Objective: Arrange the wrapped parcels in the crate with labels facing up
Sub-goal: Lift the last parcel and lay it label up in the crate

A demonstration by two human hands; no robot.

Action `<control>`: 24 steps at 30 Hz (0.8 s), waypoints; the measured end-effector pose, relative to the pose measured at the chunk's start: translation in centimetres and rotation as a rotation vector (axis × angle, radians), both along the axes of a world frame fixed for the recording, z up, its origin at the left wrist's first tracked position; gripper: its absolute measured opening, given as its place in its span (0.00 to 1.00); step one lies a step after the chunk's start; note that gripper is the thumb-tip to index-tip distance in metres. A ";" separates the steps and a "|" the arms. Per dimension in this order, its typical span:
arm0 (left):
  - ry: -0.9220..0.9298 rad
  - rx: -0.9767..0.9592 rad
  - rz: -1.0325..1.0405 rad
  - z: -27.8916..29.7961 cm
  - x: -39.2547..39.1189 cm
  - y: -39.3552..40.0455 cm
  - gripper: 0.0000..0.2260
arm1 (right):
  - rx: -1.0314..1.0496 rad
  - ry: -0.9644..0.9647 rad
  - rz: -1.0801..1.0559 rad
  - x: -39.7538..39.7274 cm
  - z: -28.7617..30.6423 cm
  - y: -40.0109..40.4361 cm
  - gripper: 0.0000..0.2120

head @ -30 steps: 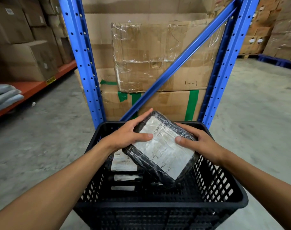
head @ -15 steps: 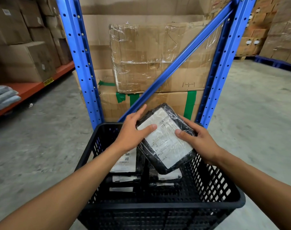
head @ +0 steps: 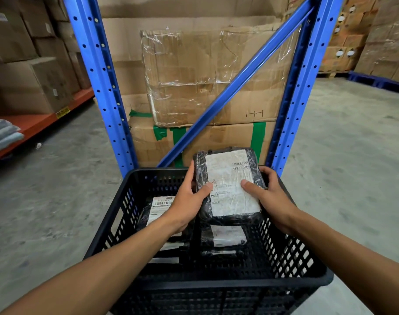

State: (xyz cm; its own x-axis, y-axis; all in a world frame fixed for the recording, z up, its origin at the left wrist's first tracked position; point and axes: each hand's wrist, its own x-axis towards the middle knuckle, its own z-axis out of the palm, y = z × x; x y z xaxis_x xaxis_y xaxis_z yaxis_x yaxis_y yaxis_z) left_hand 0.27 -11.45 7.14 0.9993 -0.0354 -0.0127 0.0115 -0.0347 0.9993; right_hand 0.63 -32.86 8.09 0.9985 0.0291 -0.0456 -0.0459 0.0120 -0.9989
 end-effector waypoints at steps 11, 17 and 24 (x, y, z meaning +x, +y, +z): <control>0.292 0.307 -0.009 -2.4 4.4 -3.2 0.36 | -0.008 0.284 -0.014 3.6 -4.9 -0.2 0.23; 0.418 0.374 0.082 -6.1 4.4 -4.6 0.35 | -0.229 0.403 -0.006 4.7 -8.9 0.6 0.16; 0.534 0.461 0.132 -7.7 4.8 -4.6 0.35 | -0.275 0.453 0.014 5.7 -11.2 2.2 0.13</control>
